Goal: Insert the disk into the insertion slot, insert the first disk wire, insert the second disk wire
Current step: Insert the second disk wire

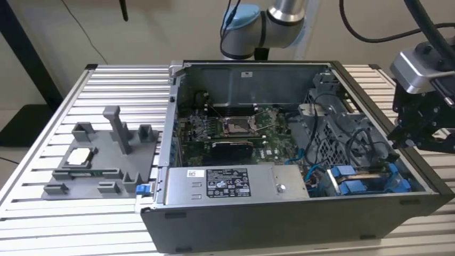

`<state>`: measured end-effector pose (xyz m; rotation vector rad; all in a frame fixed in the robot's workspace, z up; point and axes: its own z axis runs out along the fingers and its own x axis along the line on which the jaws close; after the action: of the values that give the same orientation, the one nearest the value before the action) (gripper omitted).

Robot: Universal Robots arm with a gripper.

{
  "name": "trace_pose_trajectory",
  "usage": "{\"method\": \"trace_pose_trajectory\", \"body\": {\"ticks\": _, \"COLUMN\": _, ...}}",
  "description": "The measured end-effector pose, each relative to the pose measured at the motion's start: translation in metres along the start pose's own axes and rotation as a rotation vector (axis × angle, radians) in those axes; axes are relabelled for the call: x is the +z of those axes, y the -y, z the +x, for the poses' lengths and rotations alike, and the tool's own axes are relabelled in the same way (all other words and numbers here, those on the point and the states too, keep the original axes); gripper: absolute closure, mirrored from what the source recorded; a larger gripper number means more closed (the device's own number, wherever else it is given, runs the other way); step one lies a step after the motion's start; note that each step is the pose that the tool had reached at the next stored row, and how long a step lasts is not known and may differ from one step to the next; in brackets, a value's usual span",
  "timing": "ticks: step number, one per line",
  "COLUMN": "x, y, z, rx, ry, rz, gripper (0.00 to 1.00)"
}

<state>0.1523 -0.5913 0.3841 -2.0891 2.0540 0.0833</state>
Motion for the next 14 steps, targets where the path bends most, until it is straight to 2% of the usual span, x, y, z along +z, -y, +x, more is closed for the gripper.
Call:
{"method": "trace_pose_trajectory", "body": {"ticks": 2, "x": 0.0002, "y": 0.0008, "z": 0.0, "rx": 0.0, "ry": -0.0165, "rz": -0.0004, "gripper": 0.76}}
{"method": "trace_pose_trajectory", "body": {"ticks": 4, "x": 0.0014, "y": 0.0017, "z": 0.0003, "rx": 0.004, "ry": -0.0258, "rz": -0.0007, "gripper": 0.76}}
{"method": "trace_pose_trajectory", "body": {"ticks": 14, "x": 0.0132, "y": 0.0019, "z": 0.0026, "rx": 0.074, "ry": -0.0349, "rz": -0.0054, "gripper": 0.76}}
